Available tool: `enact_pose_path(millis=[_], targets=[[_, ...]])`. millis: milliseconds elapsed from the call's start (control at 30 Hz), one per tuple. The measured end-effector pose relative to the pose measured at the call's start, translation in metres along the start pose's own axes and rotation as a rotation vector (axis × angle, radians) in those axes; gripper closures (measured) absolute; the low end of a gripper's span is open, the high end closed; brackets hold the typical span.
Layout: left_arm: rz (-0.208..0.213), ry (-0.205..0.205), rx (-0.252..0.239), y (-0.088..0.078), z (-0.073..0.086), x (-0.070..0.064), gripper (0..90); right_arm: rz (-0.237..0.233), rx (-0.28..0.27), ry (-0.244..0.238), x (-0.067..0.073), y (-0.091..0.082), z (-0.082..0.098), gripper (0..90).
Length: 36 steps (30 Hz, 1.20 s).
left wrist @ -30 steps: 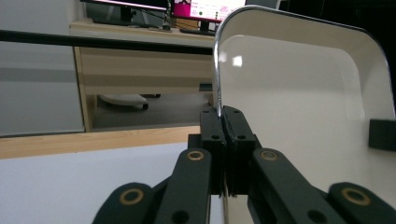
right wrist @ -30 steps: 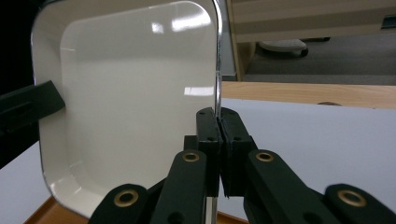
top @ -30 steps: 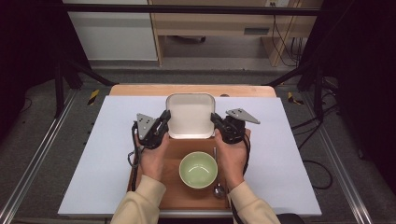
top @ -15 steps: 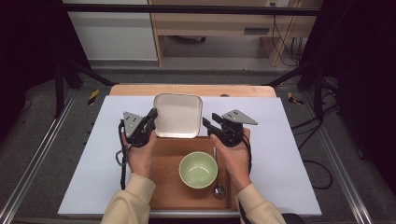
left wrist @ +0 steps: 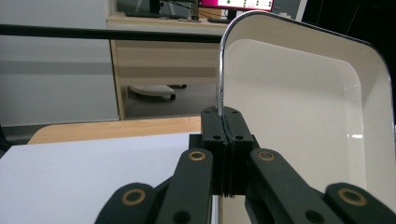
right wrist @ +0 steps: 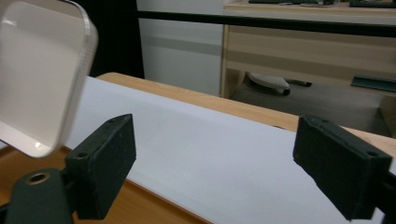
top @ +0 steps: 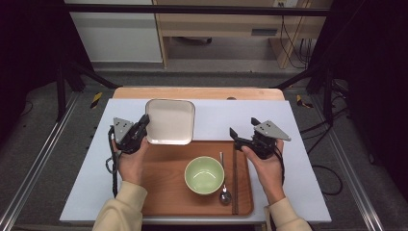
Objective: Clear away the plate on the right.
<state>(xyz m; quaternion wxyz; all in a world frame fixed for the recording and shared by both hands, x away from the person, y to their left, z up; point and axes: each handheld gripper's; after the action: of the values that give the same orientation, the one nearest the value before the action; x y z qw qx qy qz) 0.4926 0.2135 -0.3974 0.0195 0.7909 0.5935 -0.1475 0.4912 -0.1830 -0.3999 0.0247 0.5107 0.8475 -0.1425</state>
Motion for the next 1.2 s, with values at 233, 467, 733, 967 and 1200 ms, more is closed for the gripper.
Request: enact_pose_path(millis=[233,467,733,967,1200], targets=[[0.008,-0.008,0.02,-0.011,0.003,0.016,89.2,0.069,0.033,0.026,-0.03,-0.026,0.022,11.7],[-0.003,-0.022,0.045,-0.027,0.006,0.035,89.2,0.193,0.054,0.022,-0.054,-0.053,0.047,15.5],[0.025,-0.013,0.098,-0.041,0.014,0.039,89.2,0.246,0.057,0.081,-0.071,-0.064,0.059,15.9],[0.049,-0.02,0.123,-0.051,0.019,0.043,89.2,0.258,0.071,0.077,-0.072,-0.064,0.062,15.8],[0.059,-0.023,0.152,-0.055,0.025,0.047,89.2,0.255,0.071,0.049,-0.069,-0.063,0.062,15.5]])
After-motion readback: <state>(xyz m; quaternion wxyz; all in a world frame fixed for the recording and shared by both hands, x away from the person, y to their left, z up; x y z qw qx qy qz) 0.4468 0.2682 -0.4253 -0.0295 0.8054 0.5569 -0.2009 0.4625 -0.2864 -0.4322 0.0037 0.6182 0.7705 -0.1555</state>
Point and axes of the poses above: each handheld gripper's, and its own axes: y roughly forward along the jaws, z roughly out of its underside, x roughly to its left, and after that the axes turned 11 degrees about -y, right-handed
